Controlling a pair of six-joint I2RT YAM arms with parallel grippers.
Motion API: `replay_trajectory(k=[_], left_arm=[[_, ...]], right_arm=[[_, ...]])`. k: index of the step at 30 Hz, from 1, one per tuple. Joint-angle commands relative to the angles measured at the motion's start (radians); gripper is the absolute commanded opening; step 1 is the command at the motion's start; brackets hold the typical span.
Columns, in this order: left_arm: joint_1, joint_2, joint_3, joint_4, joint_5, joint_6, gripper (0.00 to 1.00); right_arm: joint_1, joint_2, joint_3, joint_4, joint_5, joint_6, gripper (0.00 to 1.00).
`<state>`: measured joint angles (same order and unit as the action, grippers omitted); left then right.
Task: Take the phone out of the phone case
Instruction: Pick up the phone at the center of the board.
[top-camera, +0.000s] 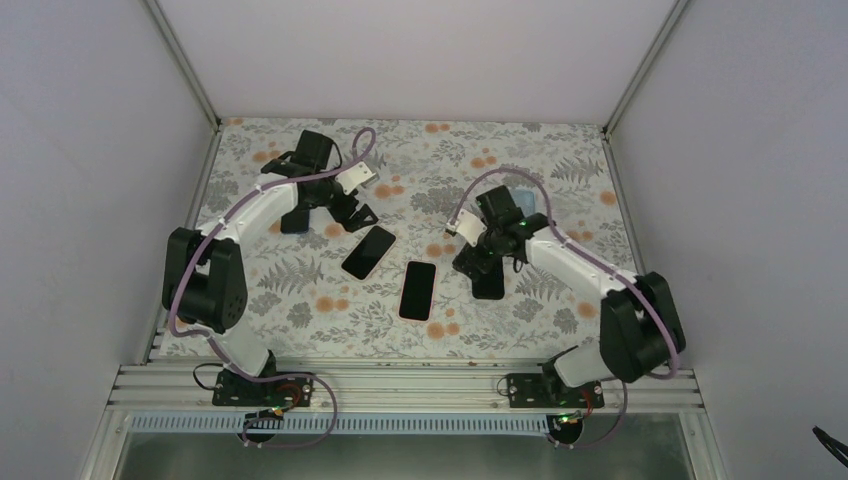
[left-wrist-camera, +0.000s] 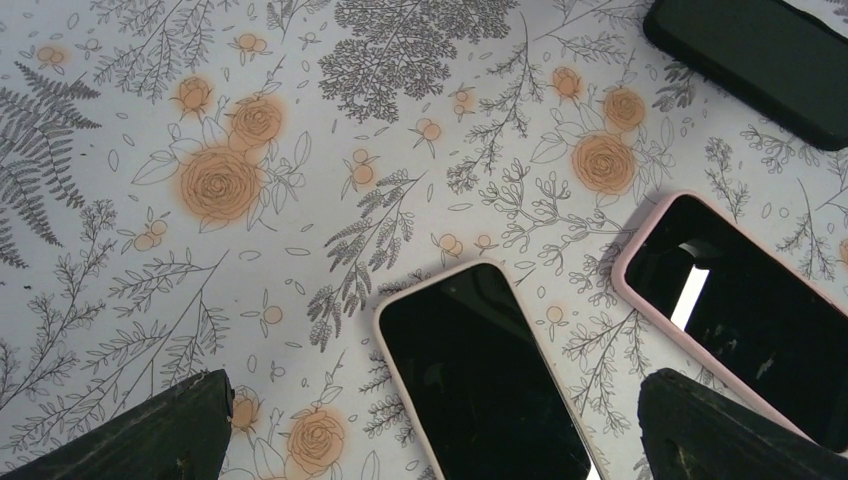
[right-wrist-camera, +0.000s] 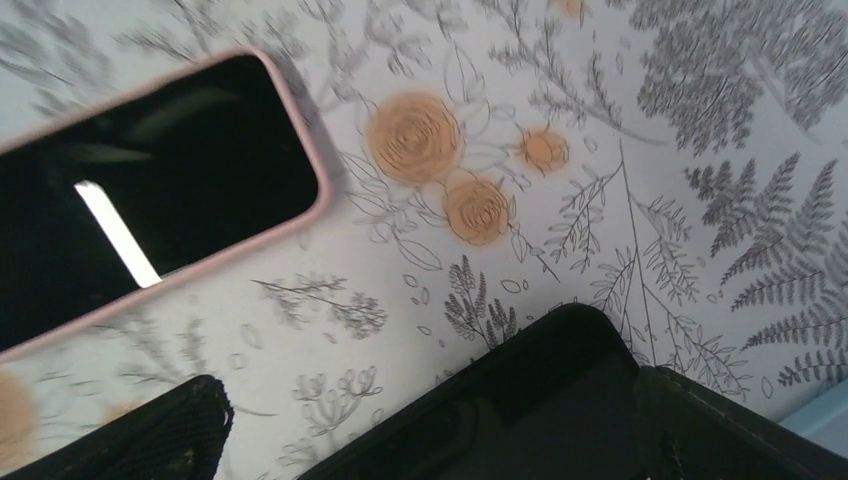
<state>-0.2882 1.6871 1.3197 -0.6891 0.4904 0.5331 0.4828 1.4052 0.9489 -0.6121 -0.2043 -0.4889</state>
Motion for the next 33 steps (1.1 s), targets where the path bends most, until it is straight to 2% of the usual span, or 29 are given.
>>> replay_trajectory(k=[1, 8, 17, 28, 33], left_arm=[[0.005, 0.025, -0.006, 0.041, -0.007, -0.023, 1.0], [0.006, 0.033, -0.014, 0.083, -0.047, -0.048, 1.0], [0.014, 0.008, -0.031, 0.093, -0.057, -0.044, 1.0], [0.03, -0.021, -0.05, 0.084, -0.043, -0.038, 1.0], [0.029, -0.025, -0.048, 0.078, -0.036, -0.038, 1.0]], right_arm=[[0.048, 0.074, -0.041, 0.107, 0.197, 0.021, 1.0], [0.063, 0.138, -0.045, 0.241, 0.306, 0.024, 1.0], [0.049, 0.307, -0.002, 0.296, 0.429, -0.033, 1.0], [-0.075, 0.333, -0.015, 0.265, 0.513, -0.116, 1.0], [-0.14, 0.281, -0.066, 0.2, 0.479, -0.158, 1.0]])
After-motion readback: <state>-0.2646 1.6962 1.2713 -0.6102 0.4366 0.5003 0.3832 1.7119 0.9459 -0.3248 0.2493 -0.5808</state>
